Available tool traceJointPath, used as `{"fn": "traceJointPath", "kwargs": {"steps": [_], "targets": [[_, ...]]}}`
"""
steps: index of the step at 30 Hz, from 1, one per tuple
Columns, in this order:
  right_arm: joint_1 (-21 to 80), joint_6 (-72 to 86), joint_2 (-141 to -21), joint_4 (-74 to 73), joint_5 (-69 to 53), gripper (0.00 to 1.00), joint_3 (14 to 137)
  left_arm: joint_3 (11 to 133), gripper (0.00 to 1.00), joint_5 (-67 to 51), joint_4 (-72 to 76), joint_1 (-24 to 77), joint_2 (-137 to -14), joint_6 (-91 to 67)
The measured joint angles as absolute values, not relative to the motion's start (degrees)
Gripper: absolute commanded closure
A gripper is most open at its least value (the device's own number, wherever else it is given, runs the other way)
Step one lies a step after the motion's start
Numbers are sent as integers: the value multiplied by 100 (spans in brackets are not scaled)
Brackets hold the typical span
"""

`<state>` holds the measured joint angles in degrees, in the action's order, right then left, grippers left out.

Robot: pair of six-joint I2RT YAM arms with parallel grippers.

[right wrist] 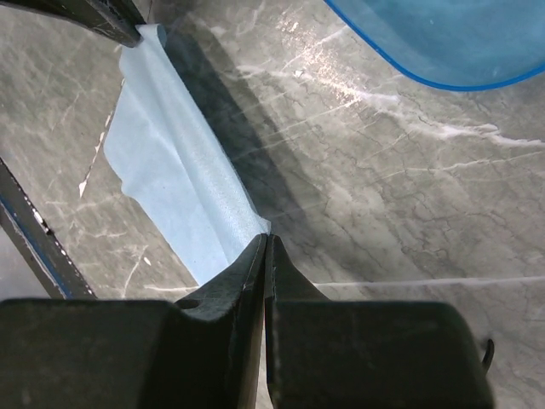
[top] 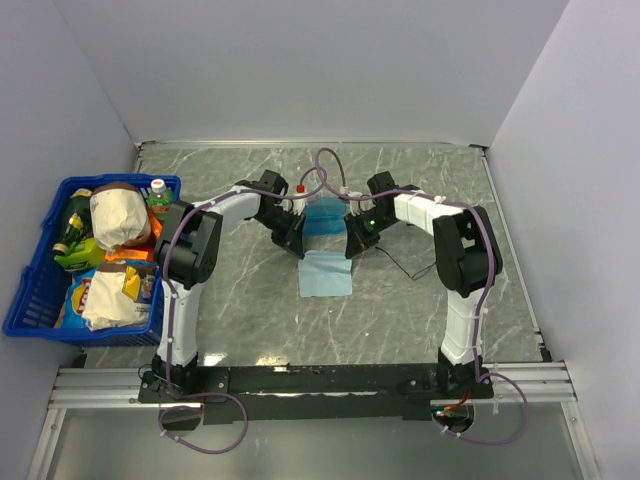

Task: Organize the sunglasses
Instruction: Fold the glasses cleaning cloth at the center of the board.

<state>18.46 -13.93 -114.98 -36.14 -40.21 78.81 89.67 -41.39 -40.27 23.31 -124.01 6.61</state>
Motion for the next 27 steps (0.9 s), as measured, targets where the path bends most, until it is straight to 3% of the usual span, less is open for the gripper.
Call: {"fn": "traceJointPath", "kwargs": {"steps": [27], "targets": [[1879,-1616,-11493,-3645,-4145,95,7856,8967,99,-4530,-4403,2333,-12401,1011]]}}
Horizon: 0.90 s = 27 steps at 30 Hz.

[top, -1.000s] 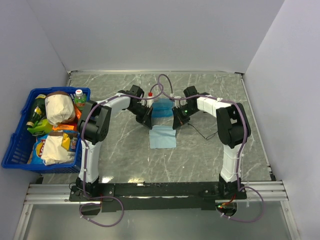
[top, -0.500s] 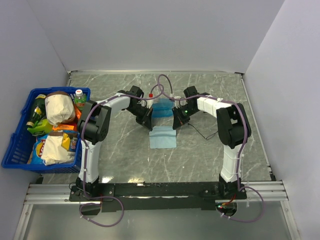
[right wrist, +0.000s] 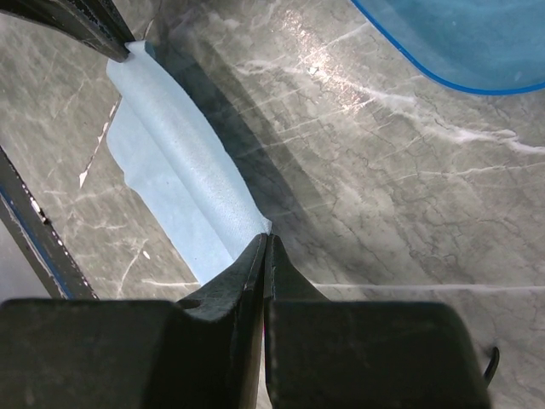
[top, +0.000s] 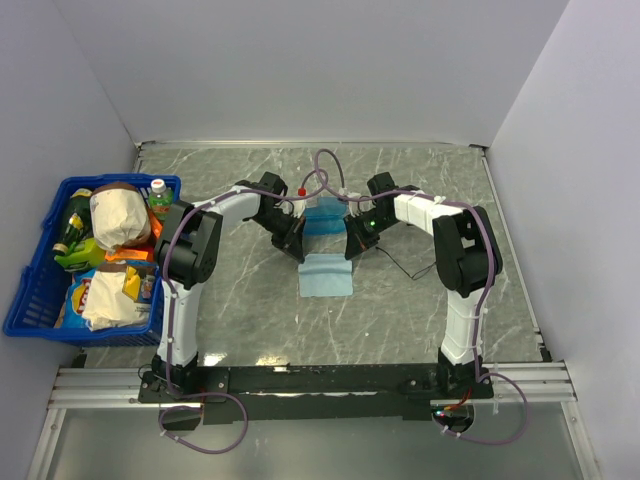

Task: Organize the sunglasses
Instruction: Fold the glasses cleaning cloth at the center of the board.

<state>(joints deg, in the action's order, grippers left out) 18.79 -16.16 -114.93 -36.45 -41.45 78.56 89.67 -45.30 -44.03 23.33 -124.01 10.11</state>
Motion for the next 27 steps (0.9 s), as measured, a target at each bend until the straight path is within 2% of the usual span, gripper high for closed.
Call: {"fn": "traceJointPath", "kwargs": {"steps": [27], "targets": [[1951,-1728,-11493,-3682,-4152,96,7830,8967,99,-4563,-4462,2344,-12401,1131]]}}
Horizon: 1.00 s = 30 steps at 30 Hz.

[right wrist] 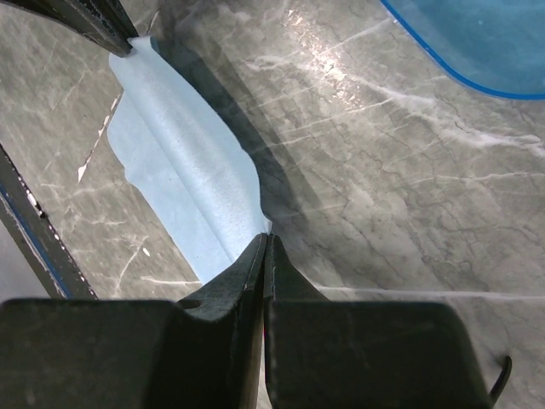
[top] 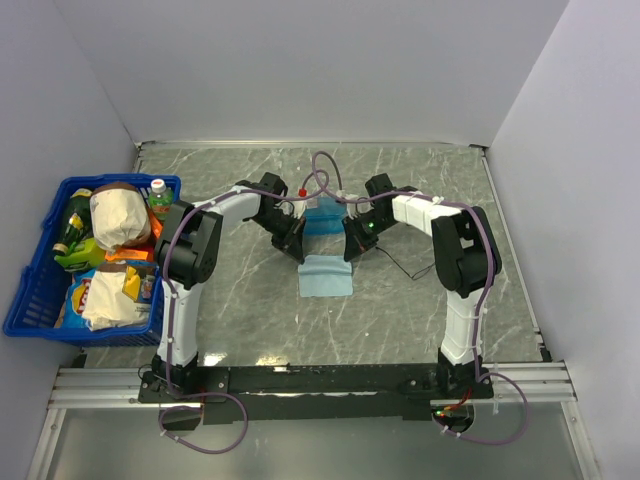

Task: Organize the sunglasses
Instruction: Fold the glasses cleaning cloth at the center of the board.

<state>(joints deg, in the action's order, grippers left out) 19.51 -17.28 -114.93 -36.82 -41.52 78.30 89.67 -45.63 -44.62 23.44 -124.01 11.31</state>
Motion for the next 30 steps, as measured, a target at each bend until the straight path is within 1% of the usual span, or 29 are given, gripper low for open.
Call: {"fn": "traceJointPath", "kwargs": {"steps": [30], "targets": [[2150,-1966,-11487,-3859,-4143,95,7756,8967,99,-4779,-4794,2408,-12401,1435]]}}
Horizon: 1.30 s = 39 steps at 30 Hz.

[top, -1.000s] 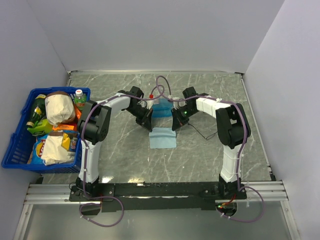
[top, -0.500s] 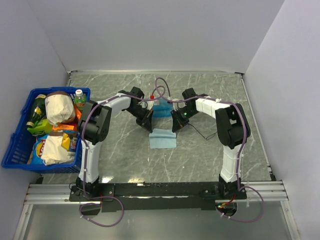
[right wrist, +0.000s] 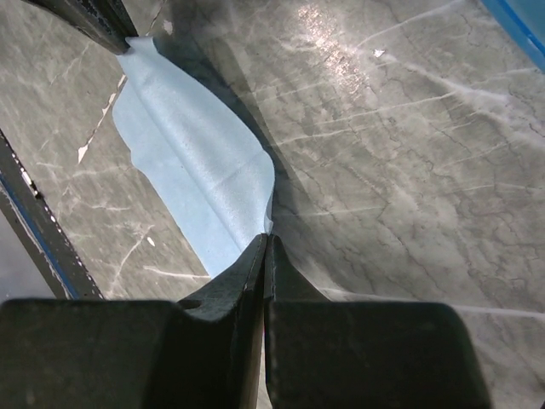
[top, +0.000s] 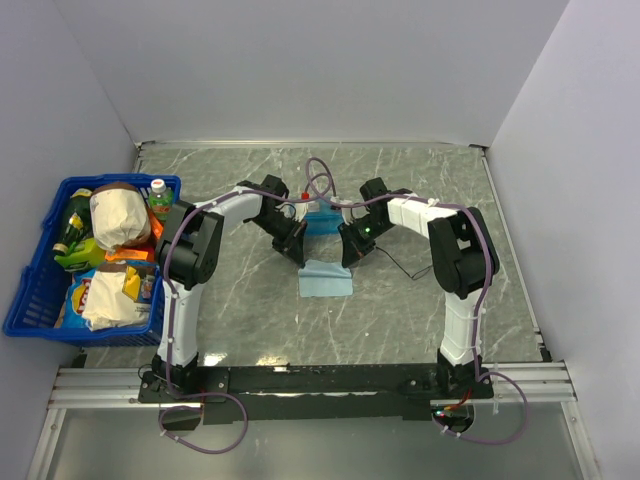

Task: Organize the sunglasses
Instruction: Fold the glasses cleaning cloth at the center of the board.

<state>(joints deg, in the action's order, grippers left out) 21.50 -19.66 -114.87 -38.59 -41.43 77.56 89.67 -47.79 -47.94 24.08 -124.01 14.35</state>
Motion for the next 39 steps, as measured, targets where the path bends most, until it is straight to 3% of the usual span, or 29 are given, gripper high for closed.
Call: {"fn": "traceJointPath", "kwargs": {"steps": [39], "targets": [[2150,-2261,-11487,-4200,-4362,91,7756,8969,83,-4930,-5172,2534,-12449,1719]]}}
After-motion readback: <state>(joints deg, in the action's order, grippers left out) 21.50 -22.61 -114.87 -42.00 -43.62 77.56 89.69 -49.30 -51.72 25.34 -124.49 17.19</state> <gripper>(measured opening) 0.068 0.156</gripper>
